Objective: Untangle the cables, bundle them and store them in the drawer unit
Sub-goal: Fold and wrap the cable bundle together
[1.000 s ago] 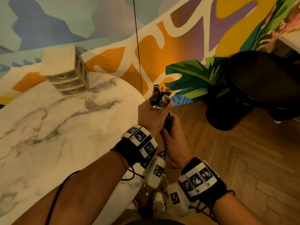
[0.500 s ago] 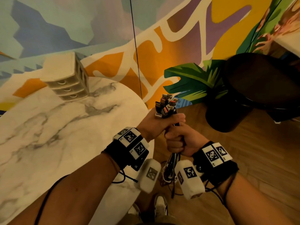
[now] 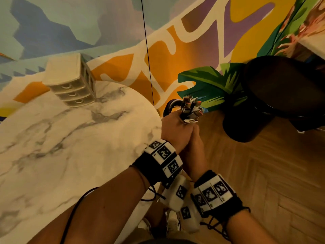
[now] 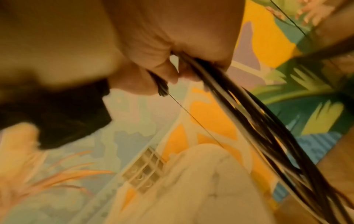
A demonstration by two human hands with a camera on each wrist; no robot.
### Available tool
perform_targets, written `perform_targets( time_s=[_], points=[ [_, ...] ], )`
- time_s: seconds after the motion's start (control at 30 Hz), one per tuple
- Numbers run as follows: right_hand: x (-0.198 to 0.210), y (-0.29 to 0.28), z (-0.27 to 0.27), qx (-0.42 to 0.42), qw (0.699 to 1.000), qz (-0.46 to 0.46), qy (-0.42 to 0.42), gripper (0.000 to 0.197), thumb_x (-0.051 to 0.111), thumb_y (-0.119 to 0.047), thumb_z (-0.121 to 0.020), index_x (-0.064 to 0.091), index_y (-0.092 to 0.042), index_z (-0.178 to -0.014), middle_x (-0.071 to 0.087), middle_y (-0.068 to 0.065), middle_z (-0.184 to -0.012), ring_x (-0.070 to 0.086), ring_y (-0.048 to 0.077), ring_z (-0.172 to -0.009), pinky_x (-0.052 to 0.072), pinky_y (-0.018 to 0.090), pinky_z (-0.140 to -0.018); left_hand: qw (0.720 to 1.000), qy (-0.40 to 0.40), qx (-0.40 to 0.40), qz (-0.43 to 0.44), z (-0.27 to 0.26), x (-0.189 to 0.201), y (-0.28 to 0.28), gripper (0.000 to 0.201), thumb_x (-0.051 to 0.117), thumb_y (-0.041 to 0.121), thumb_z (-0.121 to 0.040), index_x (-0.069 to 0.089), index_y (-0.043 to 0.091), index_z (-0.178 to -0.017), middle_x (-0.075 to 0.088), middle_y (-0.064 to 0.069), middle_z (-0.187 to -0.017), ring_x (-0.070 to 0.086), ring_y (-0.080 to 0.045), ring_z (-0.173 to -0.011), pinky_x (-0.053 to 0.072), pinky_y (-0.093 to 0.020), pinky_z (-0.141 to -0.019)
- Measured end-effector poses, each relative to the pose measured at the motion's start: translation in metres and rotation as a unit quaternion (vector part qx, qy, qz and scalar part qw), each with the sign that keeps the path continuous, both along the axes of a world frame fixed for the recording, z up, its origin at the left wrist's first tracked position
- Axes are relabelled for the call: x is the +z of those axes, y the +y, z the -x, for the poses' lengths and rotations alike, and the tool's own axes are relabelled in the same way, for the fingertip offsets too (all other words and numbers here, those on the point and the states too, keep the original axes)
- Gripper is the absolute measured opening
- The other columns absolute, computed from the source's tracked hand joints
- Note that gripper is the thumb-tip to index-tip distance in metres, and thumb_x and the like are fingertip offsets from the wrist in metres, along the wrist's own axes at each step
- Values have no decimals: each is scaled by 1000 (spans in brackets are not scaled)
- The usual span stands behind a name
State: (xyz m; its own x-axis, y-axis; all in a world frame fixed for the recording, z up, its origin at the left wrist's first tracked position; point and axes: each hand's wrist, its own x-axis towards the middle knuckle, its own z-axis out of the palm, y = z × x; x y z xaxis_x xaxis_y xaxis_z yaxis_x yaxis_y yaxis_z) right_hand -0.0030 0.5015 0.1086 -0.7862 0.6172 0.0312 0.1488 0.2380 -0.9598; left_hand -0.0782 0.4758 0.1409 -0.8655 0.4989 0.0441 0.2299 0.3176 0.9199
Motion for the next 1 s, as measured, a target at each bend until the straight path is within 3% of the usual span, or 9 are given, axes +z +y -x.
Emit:
perform_targets(
  time_s=[0.1,0.17,0.23,0.33,0.47,0.53,0.6,0.73,1.0],
  points=[
    [4,11,4,-34,998,-24,-37,29,54,-7,-91,53,-11,-120,65,5,-107,61,18,-96,46,26,-77,999,-37,1,-26,-5,6,1,13,62,24,-89,71,18,-96,70,-1,-93,62,-16,-88,49,-35,-86],
    [12,24,7,17,999,5,-33,14,56,-9,-90,62,-18,-98,66,-12,-84,60,-2,-71,44,16,-62,992,-94,-31,-73,1,6,-6,5,66,26,-86,70,25,-86,69,2,-85,63,-14,-86,49,-36,-88],
    [23,37,7,78,988,98,-85,19,55,-7,-88,56,-17,-73,49,-12,-52,40,1,-41,32,21,-43,988,-108,-85,-76,12,3,-15,6,69,32,-83,68,29,-78,69,2,-81,65,-17,-85,51,-40,-87],
    [36,50,6,181,917,335,-118,29,50,-1,-89,49,-15,-63,31,-6,-42,24,6,-31,20,14,-36,969,-163,-156,-96,20,-3,-24,20,71,42,-72,71,25,-82,69,-15,-95,64,-28,-94,52,-46,-88],
    [34,47,1,274,832,467,-124,37,62,-6,-65,38,-23,-43,29,-8,-37,24,4,-28,16,12,-37,951,-202,-211,-100,15,2,-24,47,70,27,-74,61,-14,-96,57,-15,-81,52,-24,-76,45,-29,-65],
    [31,45,2,283,822,482,-112,32,61,-8,-62,42,-24,-42,30,-8,-38,25,4,-29,15,14,-38,957,-184,-200,-102,13,2,-23,36,71,31,-69,68,-2,-84,61,-6,-71,55,-19,-67,44,-27,-62],
    [28,44,4,254,848,450,-116,25,58,-8,-68,48,-19,-49,33,-5,-42,28,6,-33,23,18,-38,965,-164,-170,-112,13,3,-23,5,72,27,-71,70,26,-67,64,8,-65,58,-12,-64,47,-29,-66],
    [14,28,1,182,954,161,-173,24,66,-12,-82,48,-13,-66,45,8,-63,43,14,-51,43,35,-60,984,-109,-41,-132,21,7,-21,29,67,11,-85,63,32,-66,62,16,-61,57,-4,-66,48,-32,-75],
    [41,15,6,246,959,108,-87,36,59,11,-81,51,-19,-62,53,-17,-43,48,-2,-39,34,8,-43,968,-190,-101,-129,13,18,-18,11,63,13,-86,59,21,-79,62,11,-68,59,-1,-68,46,-18,-70]
  ],
)
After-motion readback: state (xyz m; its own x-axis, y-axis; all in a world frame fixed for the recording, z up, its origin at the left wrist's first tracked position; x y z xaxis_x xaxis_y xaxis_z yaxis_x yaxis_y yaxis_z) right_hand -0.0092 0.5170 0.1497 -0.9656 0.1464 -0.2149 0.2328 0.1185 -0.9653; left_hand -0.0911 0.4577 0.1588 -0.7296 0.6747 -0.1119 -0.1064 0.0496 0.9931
